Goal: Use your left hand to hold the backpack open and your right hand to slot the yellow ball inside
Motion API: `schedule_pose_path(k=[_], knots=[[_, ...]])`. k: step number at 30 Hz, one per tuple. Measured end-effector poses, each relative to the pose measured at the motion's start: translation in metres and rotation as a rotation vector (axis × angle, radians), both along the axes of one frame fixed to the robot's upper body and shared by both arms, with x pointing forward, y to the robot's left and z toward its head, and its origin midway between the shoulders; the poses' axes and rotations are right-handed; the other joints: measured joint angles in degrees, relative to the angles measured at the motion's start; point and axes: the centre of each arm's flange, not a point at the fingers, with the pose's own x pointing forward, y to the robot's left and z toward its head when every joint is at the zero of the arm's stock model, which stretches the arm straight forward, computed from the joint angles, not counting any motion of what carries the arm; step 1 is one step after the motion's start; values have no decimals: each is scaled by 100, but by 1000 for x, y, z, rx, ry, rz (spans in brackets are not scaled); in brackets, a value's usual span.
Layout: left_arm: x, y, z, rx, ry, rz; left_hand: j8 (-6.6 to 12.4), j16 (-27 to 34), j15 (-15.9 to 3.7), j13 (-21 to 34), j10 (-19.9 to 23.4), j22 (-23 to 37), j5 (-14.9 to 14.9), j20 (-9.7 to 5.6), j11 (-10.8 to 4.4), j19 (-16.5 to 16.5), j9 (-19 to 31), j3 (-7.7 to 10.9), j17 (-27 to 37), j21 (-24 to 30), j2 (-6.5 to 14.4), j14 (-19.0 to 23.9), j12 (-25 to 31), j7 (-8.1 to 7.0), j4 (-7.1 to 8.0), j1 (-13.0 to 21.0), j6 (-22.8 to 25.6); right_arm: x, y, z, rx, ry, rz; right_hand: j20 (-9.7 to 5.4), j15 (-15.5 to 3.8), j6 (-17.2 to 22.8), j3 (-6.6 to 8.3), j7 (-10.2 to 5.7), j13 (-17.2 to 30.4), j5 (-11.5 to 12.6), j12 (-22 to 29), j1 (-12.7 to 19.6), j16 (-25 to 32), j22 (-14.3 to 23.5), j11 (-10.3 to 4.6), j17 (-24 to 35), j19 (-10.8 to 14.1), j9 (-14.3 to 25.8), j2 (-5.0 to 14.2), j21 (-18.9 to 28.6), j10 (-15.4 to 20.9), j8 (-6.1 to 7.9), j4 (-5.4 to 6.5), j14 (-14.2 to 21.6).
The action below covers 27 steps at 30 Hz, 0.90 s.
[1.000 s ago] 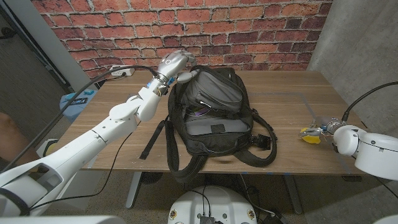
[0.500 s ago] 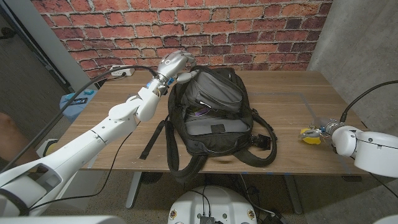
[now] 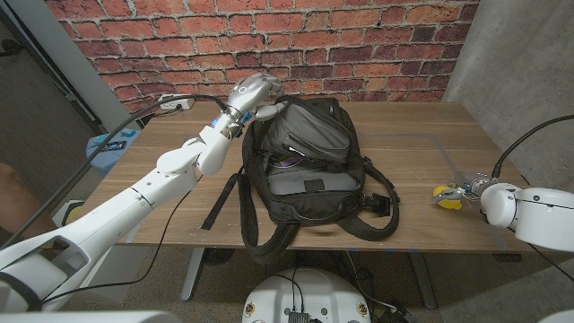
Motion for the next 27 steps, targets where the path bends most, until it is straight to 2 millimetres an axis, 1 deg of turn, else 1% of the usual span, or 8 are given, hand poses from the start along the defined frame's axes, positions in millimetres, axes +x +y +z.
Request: schedule_pose_path(k=[4,5,7,12,14,15,24,27], knots=[[-1,-1,0,0,0,-2,0,0,0,0,-19,0,0,0,-19,0,0,0,7,0,0,0,0,0,0,0,0,0,-1,-1,1,-1,0,0,21,29,0,-29,26,0,46,2,0,0,-26,3,0,0,2,0,26,0,0,21],[-1,-1,0,1,0,-2,0,0,0,0,-22,0,0,0,-22,0,0,0,7,0,0,0,0,0,0,0,0,0,-1,-1,1,-1,0,-15,14,44,0,-44,40,0,69,26,0,0,-31,3,15,-1,23,0,36,0,0,41],[-1,-1,0,1,0,-3,0,0,0,0,-21,0,0,0,-21,0,-16,0,7,0,-1,0,0,-24,0,-1,-24,0,-1,-1,1,-4,0,-42,19,112,-24,-69,55,0,112,53,33,0,-64,3,42,-1,-8,0,106,0,24,85],[-1,-2,-1,1,1,-4,0,0,0,29,-21,0,-1,0,-21,0,-26,0,7,0,-2,0,0,-31,0,-2,-30,0,-1,-2,-1,-13,-2,-48,1,293,-24,-98,119,0,223,76,93,0,-151,29,173,-1,15,43,254,29,23,275],[-1,-2,-1,1,0,-5,0,0,-11,29,-21,0,-1,0,-21,0,-27,0,7,0,-2,11,0,-32,0,-2,-30,0,-1,-2,-2,-18,-3,-82,6,363,-24,-116,133,0,267,108,114,0,-176,29,207,21,47,43,324,63,23,342],[-1,-2,-1,1,0,-5,0,0,-11,29,-21,0,-1,0,-21,0,-27,0,7,15,-2,11,0,-32,0,-1,-30,0,-1,-3,-3,-19,-3,-64,-10,383,-24,-136,148,0,283,116,114,0,-194,49,229,27,35,43,348,68,23,358],[-3,-3,-3,2,-1,-7,23,-34,-11,20,-21,0,-5,22,-21,-21,-37,0,6,35,-1,11,0,-32,0,-1,-29,0,0,-2,-13,-41,-5,-169,10,577,-24,-207,213,0,393,226,178,0,-316,55,373,26,75,88,481,68,23,543],[-4,-3,-3,1,-3,-7,23,-34,-11,17,-21,0,-5,22,-21,-21,-39,0,6,35,-1,11,0,-32,0,0,-29,1,0,-4,-17,-43,-5,-154,-7,657,-23,-205,238,30,460,294,179,0,-338,55,443,26,53,88,546,113,23,584]])
